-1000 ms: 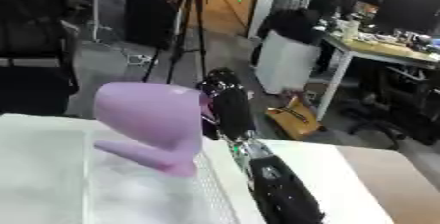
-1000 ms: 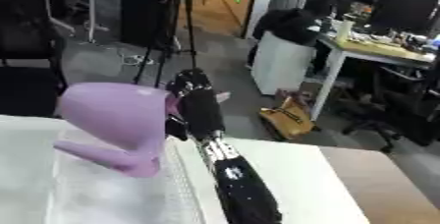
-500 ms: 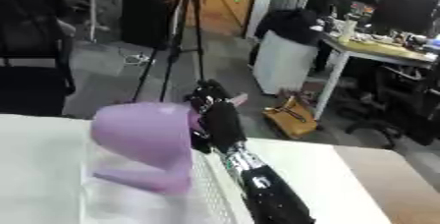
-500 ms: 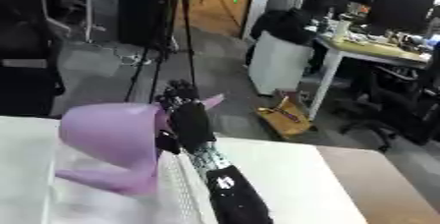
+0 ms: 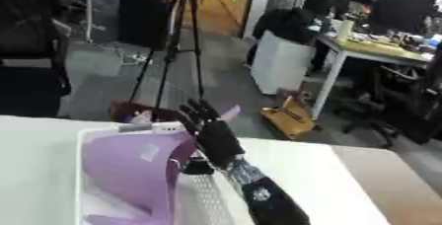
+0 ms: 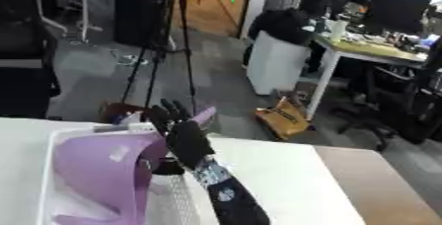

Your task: Pick up objects on the table and place them in the box.

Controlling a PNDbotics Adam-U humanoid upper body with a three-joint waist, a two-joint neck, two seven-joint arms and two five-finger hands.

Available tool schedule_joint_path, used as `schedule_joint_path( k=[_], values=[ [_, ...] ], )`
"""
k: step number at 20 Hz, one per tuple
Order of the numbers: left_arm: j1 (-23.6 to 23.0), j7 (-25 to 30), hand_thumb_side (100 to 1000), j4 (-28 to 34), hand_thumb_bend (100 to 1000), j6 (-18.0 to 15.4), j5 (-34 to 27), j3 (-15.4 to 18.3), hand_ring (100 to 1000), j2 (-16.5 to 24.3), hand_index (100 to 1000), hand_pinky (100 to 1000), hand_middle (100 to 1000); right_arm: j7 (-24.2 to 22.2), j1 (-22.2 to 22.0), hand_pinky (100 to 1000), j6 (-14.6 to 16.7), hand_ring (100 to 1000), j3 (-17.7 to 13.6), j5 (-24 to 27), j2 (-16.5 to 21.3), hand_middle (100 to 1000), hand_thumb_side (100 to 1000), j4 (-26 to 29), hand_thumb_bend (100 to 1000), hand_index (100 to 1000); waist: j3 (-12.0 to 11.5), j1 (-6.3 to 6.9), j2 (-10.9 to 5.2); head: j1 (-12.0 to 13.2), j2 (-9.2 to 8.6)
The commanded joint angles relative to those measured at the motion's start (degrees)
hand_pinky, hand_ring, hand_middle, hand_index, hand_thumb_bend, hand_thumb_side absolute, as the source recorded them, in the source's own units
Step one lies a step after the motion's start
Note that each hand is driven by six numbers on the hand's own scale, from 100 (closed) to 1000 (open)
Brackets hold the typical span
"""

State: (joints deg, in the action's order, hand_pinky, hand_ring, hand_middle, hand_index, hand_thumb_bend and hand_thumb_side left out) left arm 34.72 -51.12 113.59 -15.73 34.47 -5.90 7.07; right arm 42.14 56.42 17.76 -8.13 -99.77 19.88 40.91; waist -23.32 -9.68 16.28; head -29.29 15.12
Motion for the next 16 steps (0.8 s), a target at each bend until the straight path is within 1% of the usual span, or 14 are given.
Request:
schedule_joint_path(
  k=[1, 2, 5, 6, 8, 11, 12, 14, 16],
  values=[
    [0.9, -0.8, 817, 1.0, 188, -1.1, 0.3, 0.4, 771, 0.2, 767, 699, 786, -3.3, 0.8, 939, 0.8, 964, -0.2, -2.2, 1.7, 901, 1000, 0.5, 510, 964, 0.1, 0.55, -1.08, -0.2, 0.34],
    [0.9, -0.8, 817, 1.0, 190, -1.1, 0.3, 0.4, 771, 0.2, 767, 699, 786, -4.2, 0.8, 949, 1.0, 974, -0.1, -2.6, 1.8, 920, 1000, 0.6, 491, 974, 0.2, 0.55, -1.09, -0.2, 0.36],
    [1.0, -0.8, 817, 1.0, 189, -1.2, 0.4, 0.4, 771, 0.2, 767, 699, 787, -6.7, 0.8, 957, 1.5, 981, 0.0, -3.8, 1.9, 936, 1000, 1.3, 487, 983, 0.4, 0.56, -1.11, -0.1, 0.35],
    [0.9, -0.8, 818, 1.0, 189, -1.2, 0.4, 0.4, 772, 0.2, 767, 699, 787, -7.4, 0.9, 970, 1.6, 993, 0.0, -4.1, 2.0, 961, 1000, 1.6, 463, 998, 0.5, 0.54, -1.12, -0.1, 0.41],
    [0.9, -0.8, 818, 1.0, 189, -1.2, 0.5, 0.4, 772, 0.3, 767, 699, 787, -9.0, 1.0, 981, 1.6, 1000, 0.1, -5.1, 2.7, 980, 1000, 2.0, 433, 1000, 0.7, 0.53, -1.16, -0.1, 0.64],
    [0.9, -0.8, 817, 1.0, 190, -1.2, 0.5, 0.5, 772, 0.4, 767, 699, 787, -11.2, 1.3, 985, 1.8, 1000, 0.1, -6.0, 3.4, 989, 1000, 3.1, 422, 1000, 0.9, 0.57, -1.20, 0.0, 0.78],
    [0.9, -0.8, 817, 1.0, 190, -1.2, 0.6, 0.5, 772, 0.4, 768, 699, 787, -11.7, 1.4, 999, 1.9, 1000, 0.1, -6.1, 3.6, 1000, 1000, 3.5, 390, 1000, 1.0, 0.59, -1.21, 0.1, 0.81],
    [0.9, -0.8, 816, 1.0, 192, -1.2, 0.6, 0.5, 772, 0.4, 769, 699, 788, -13.0, 1.7, 1000, 2.5, 1000, 0.3, -6.4, 4.3, 1000, 1000, 4.9, 396, 1000, 1.2, 0.67, -1.24, 0.1, 0.86],
    [0.9, -0.8, 818, 1.0, 195, -1.2, 0.7, 0.7, 773, 0.5, 770, 699, 789, -16.1, 2.1, 1000, 3.9, 1000, 0.7, -6.5, 5.3, 1000, 1000, 7.4, 432, 1000, 1.4, 0.84, -1.36, -0.2, 1.02]
  ],
)
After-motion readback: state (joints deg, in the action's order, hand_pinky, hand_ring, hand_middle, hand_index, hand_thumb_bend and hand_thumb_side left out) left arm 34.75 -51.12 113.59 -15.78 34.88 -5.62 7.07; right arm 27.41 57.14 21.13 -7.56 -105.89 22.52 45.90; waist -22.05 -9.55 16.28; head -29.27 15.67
